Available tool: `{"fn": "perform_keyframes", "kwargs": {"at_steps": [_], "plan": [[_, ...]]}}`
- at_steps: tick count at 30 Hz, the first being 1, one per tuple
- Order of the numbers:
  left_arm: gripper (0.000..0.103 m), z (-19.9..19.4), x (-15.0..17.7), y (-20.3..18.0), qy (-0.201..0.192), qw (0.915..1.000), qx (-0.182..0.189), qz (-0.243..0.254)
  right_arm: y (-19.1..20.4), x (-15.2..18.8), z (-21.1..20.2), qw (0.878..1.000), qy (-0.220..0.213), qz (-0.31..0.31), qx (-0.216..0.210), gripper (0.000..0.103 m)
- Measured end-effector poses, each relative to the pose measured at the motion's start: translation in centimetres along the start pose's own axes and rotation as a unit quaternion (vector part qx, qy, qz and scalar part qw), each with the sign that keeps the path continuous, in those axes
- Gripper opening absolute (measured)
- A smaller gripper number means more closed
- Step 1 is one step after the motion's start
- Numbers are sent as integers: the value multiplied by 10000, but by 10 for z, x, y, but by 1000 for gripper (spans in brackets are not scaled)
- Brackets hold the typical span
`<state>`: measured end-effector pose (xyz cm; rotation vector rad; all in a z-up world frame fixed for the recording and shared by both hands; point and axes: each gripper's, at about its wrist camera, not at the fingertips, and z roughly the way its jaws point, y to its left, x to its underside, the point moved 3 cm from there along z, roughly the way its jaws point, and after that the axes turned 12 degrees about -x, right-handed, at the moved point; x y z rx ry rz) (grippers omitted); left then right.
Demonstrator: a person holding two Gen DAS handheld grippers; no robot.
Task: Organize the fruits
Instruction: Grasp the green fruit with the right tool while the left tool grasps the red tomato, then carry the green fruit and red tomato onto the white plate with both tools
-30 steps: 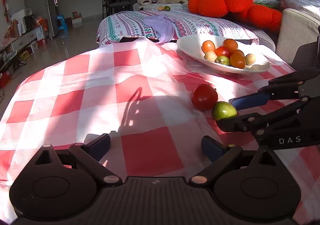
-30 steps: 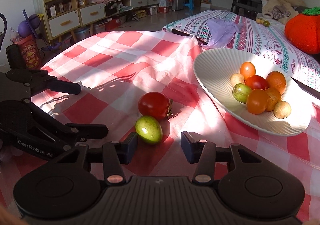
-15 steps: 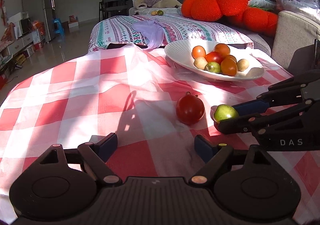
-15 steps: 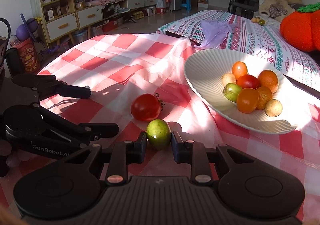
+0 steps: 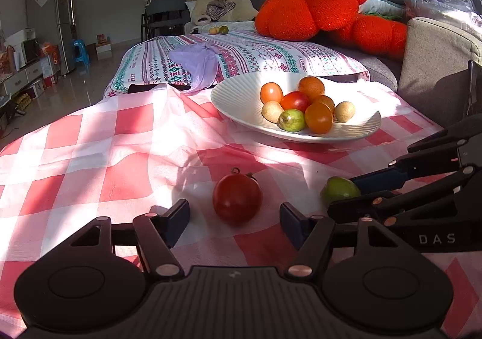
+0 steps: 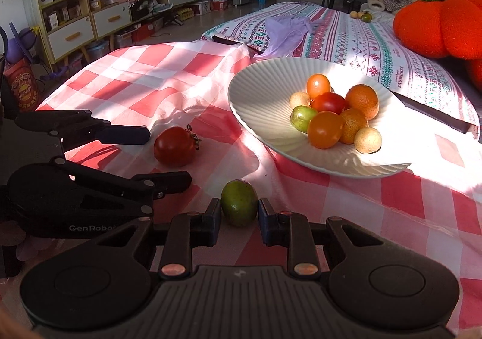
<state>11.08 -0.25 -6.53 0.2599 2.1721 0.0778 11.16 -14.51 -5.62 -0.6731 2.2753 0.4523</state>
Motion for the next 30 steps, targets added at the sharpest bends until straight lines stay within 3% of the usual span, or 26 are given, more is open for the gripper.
{"fn": "perform_keyframes", "kwargs": {"at_steps": [8, 30], "plan": [[51, 1, -6, -7, 72, 10000, 27, -31, -11, 3, -6, 9999, -21, 129, -1, 24], [51, -14, -13, -10, 505, 9979, 125, -378, -20, 3, -24, 9982, -5, 599, -85, 24]]}}
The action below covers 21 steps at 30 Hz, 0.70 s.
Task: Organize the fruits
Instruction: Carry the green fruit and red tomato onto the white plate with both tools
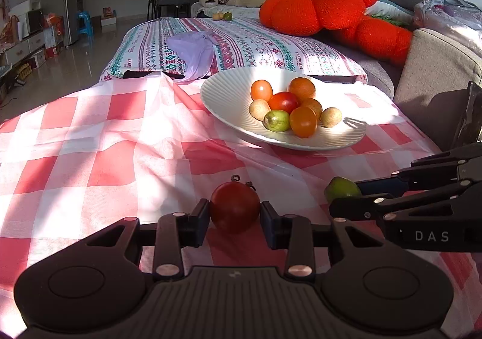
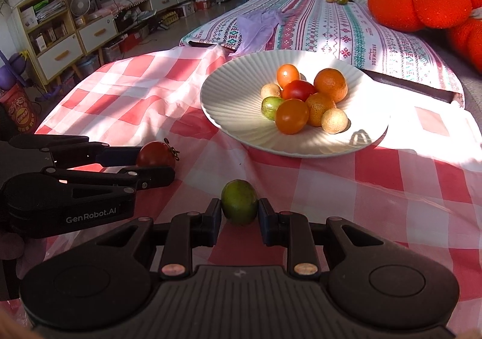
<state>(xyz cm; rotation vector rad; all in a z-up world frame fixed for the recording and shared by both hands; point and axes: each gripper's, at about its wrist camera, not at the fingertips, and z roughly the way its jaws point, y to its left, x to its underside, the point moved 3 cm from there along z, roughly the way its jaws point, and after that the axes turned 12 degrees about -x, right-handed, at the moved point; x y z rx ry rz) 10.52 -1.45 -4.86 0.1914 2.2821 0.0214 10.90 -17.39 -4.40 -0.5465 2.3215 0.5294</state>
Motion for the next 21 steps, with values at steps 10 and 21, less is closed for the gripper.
{"fn": "perform_keyframes", "kwargs": {"at_steps": [10, 21], "plan": [[51, -7, -10, 0, 28, 9998, 132, -123, -1, -7, -6, 9999, -62, 87, 13, 24], [51, -13, -39, -11, -179, 9991, 334, -201, -36, -30, -39, 9958, -656, 631, 51, 24]]}}
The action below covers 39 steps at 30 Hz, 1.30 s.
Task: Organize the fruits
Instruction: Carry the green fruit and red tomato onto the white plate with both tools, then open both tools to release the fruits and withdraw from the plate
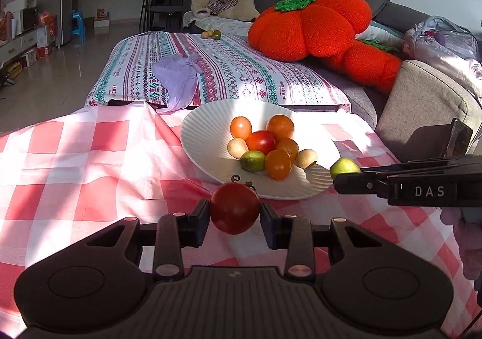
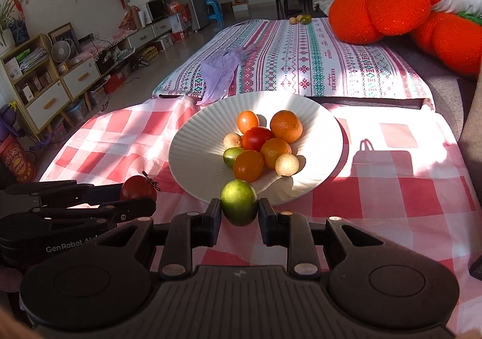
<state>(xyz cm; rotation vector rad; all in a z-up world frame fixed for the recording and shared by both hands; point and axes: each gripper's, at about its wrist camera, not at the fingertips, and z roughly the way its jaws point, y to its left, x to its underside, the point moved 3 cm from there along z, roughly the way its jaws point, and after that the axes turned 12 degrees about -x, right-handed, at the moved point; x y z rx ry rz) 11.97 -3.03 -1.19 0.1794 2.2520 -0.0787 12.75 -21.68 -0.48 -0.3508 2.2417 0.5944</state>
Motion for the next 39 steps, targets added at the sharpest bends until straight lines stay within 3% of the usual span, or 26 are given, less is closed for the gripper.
{"fn": "perform_keyframes", "kwargs": {"at_steps": [10, 21, 29, 34, 37, 39], "plan": [[51, 33, -25, -22, 7, 10000, 36, 80, -49, -24, -1, 9967, -519, 587, 201, 24], [51, 63, -25, -37, 149, 9997, -118, 145, -47, -26, 27, 9982, -381, 340, 319, 24], [52, 63, -24, -38, 90, 9997, -113, 178, -37, -20, 33, 9993, -225, 257, 129, 24], [60, 56, -25, -33, 77, 9998, -162, 111, -34, -18, 31, 9992, -197, 296, 186, 29], [69, 46, -25, -28, 15, 9998, -201, 92, -32, -18, 24, 9990, -238, 291, 243, 40], [80, 40, -25, -26, -8, 9996, -270, 113, -32, -16, 18, 9987, -265, 328, 294, 50]]}}
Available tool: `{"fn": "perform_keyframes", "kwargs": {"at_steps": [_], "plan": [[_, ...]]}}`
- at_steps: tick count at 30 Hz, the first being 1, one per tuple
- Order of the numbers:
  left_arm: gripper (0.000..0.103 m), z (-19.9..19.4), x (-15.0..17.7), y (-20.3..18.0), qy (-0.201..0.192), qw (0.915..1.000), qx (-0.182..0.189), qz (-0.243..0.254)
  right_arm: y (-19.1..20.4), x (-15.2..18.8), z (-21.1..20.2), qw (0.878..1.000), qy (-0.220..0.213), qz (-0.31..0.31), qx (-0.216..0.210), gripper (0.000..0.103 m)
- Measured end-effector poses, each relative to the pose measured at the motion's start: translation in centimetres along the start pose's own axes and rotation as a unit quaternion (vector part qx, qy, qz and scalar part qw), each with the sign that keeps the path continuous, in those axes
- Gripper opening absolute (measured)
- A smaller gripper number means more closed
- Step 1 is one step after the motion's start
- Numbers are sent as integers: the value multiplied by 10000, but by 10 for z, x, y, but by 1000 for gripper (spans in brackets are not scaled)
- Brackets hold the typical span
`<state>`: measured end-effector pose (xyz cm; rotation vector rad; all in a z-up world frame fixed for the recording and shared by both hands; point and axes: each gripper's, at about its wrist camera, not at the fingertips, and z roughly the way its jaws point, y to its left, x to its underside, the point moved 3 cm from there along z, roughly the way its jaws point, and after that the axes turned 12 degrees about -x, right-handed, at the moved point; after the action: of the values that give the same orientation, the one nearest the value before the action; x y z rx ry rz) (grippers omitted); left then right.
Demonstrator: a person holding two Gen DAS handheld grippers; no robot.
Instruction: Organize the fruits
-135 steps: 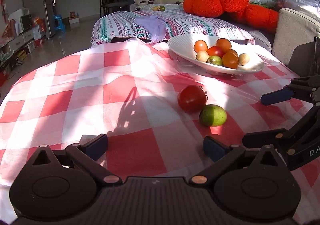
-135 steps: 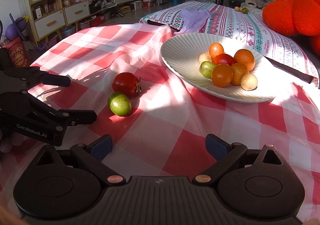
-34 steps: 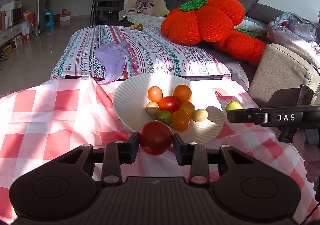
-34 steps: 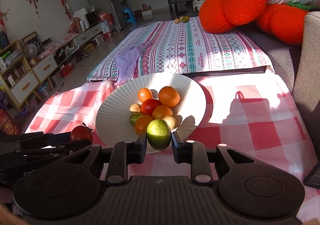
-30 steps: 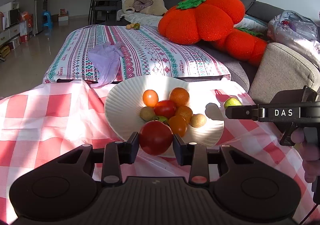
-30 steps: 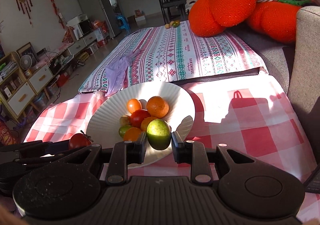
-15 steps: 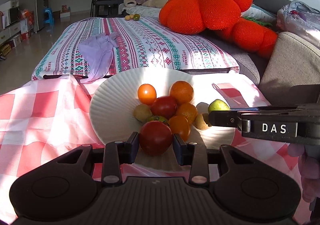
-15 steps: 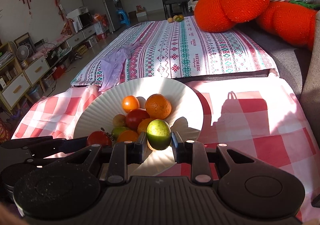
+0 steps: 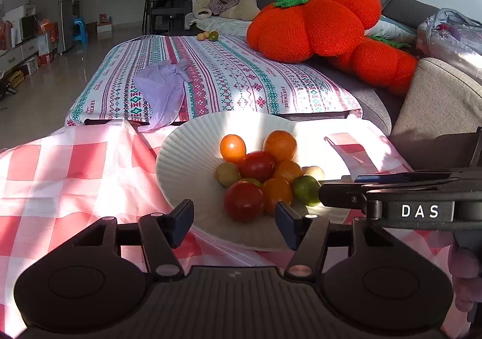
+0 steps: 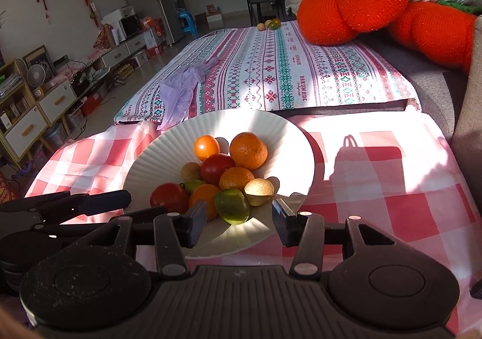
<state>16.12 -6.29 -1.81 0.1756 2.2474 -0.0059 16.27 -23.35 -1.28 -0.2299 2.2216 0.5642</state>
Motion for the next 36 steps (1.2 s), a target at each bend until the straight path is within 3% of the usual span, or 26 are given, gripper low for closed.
{"fn": "perform_keyframes", "kwargs": {"at_steps": [6, 12, 22, 26, 36], "plan": [[96, -26, 9, 15, 1, 10000, -75, -11, 8, 10, -12, 9997, 143, 1, 185, 60], [103, -48, 24, 29, 247, 9991, -336, -94, 23, 22, -24, 9992, 261, 37, 308, 73], [103, -74, 45, 40, 581, 9962, -627, -143, 41, 38, -37, 9972, 443, 141, 592, 82], [103, -80, 52, 43, 761, 9925, -930, -238, 48, 46, -38, 9950, 489, -98, 869, 87], [103, -91, 56, 35, 765, 9901, -1167, -180, 55, 47, -39, 9930, 339, -58, 1127, 96]]}}
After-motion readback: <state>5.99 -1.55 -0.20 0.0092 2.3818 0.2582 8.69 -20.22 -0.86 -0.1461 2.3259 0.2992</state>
